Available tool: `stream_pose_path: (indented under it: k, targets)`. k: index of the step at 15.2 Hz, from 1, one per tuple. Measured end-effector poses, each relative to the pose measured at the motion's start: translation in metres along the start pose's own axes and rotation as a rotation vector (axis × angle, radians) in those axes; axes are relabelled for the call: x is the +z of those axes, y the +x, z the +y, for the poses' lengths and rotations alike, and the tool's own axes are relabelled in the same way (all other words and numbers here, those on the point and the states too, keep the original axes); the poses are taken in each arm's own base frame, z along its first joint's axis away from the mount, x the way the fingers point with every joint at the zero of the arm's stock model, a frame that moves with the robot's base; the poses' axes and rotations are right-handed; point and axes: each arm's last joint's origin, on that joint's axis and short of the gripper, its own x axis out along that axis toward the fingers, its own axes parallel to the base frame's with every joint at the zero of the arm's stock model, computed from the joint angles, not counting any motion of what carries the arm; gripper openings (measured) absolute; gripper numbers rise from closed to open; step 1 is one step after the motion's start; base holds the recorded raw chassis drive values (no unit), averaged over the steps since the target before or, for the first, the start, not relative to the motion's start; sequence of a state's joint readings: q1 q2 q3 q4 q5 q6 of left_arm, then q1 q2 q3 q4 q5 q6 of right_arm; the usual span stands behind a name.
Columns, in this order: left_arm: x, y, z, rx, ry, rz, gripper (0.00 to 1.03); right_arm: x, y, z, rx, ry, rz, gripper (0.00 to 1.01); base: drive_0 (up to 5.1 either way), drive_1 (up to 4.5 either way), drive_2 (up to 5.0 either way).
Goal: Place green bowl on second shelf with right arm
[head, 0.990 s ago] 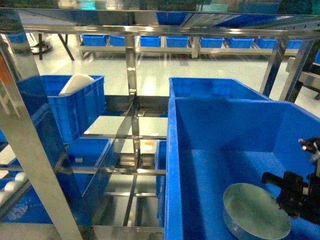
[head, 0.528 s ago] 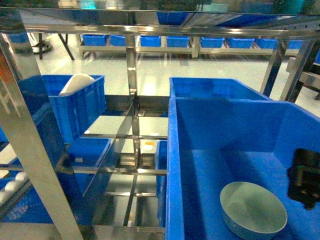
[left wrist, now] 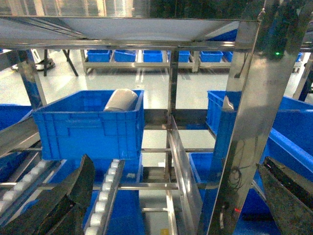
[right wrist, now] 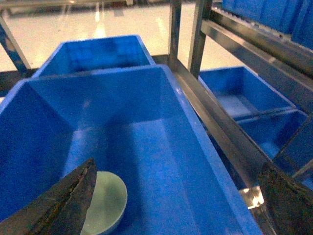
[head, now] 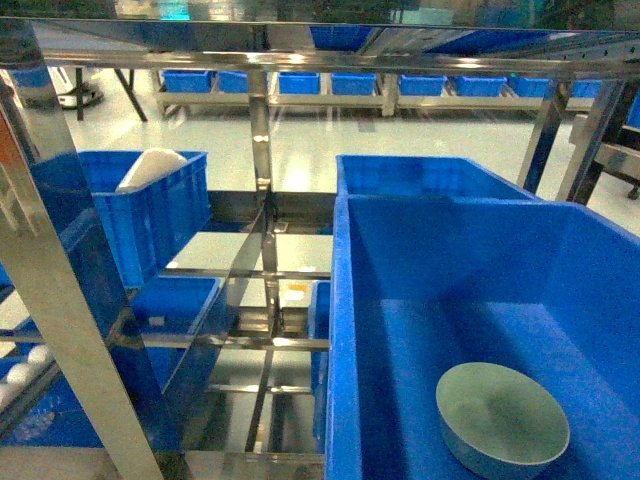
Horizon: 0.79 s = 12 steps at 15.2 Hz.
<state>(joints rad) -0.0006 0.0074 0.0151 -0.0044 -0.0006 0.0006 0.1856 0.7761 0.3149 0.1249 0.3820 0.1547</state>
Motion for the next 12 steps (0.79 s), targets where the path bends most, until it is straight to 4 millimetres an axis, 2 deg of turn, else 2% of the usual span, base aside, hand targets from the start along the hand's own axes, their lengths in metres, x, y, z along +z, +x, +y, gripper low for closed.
stream_pose_path:
  k: [3, 4, 5, 6, 8, 10, 11, 12]
  targets:
    - [0.000, 0.000, 0.000, 0.000, 0.000, 0.000, 0.98, -0.004, 0.003, 0.001, -0.002, -0.032, 0.031, 0.98, 0.0, 0.00, 0.0]
    - [0.000, 0.000, 0.000, 0.000, 0.000, 0.000, 0.98, -0.009, 0.003, -0.004, 0.135, -0.011, -0.169, 0.84, 0.0, 0.00, 0.0]
    - [0.000, 0.000, 0.000, 0.001, 0.000, 0.000, 0.98, -0.019, -0.002, -0.008, 0.200, -0.026, -0.246, 0.71, 0.0, 0.00, 0.0]
    - [0.000, 0.000, 0.000, 0.000, 0.000, -0.001, 0.98, -0.021, -0.005, -0.010, 0.215, -0.036, -0.275, 0.62, 0.0, 0.00, 0.0]
    - [0.000, 0.000, 0.000, 0.001, 0.000, -0.001, 0.98, -0.021, -0.011, -0.019, 0.236, -0.045, -0.308, 0.36, 0.0, 0.00, 0.0]
    - [0.000, 0.000, 0.000, 0.001, 0.000, 0.000, 0.98, -0.030, -0.015, -0.028, 0.210, -0.050, -0.293, 0.10, 0.0, 0.00, 0.0]
    - [0.000, 0.000, 0.000, 0.000, 0.000, -0.001, 0.98, -0.032, -0.017, -0.027, 0.219, -0.057, -0.298, 0.01, 0.0, 0.00, 0.0]
    - [0.000, 0.000, 0.000, 0.000, 0.000, 0.000, 0.98, -0.032, -0.019, -0.028, 0.219, -0.054, -0.303, 0.02, 0.0, 0.00, 0.0]
